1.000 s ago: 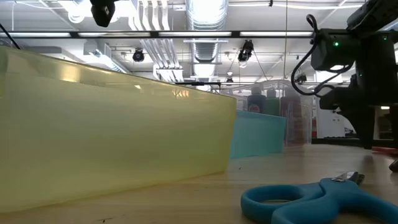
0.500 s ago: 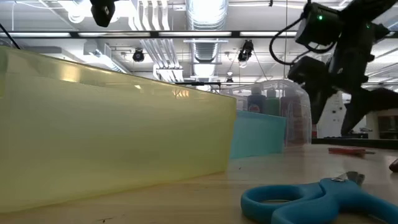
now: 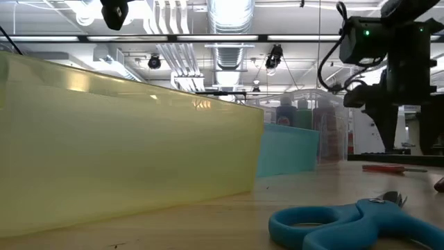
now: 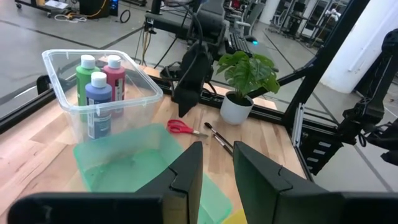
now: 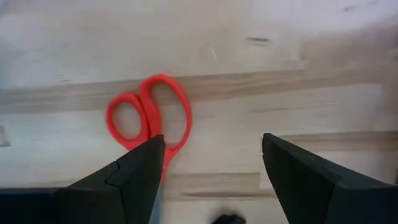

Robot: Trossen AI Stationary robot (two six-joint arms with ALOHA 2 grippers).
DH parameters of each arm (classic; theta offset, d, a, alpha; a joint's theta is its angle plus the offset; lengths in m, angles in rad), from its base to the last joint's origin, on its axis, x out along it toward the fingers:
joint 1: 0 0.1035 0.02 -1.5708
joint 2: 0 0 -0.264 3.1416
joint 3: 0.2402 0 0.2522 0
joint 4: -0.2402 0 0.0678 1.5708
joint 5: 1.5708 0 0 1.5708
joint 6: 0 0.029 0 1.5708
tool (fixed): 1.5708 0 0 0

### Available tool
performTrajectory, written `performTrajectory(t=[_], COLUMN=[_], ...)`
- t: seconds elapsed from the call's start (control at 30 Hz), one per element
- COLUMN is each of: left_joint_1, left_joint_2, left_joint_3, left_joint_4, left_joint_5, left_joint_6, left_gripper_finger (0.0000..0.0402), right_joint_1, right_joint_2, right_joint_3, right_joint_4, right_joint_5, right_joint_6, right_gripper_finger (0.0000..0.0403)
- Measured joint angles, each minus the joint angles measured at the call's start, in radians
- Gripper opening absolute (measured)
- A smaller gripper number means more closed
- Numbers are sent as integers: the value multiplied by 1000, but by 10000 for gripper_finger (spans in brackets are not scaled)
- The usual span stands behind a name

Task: Pick & Place Paint Supplies
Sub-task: Put the orange scissors into the yellow bin

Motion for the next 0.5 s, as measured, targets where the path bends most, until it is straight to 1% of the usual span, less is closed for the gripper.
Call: performTrajectory(t=[0.13,0.3,0.5], left_joint_1=[0,0,0], left_joint_2=[0,0,0], left_joint_3=[0,0,0], left_joint_4=[0,0,0], left_joint_5=[0,0,0], left_joint_6=[0,-4,-4], left_gripper_finger=[98,98,98], right_joint_1=[1,2,2], right_joint_2=[4,13,55], right_joint_3=[-35,-50,-79], right_joint_4=[71,72,115], right_joint_5=[-11,-10,-28], right_joint_6=[17,23,21], right_gripper_finger=[262,262,262])
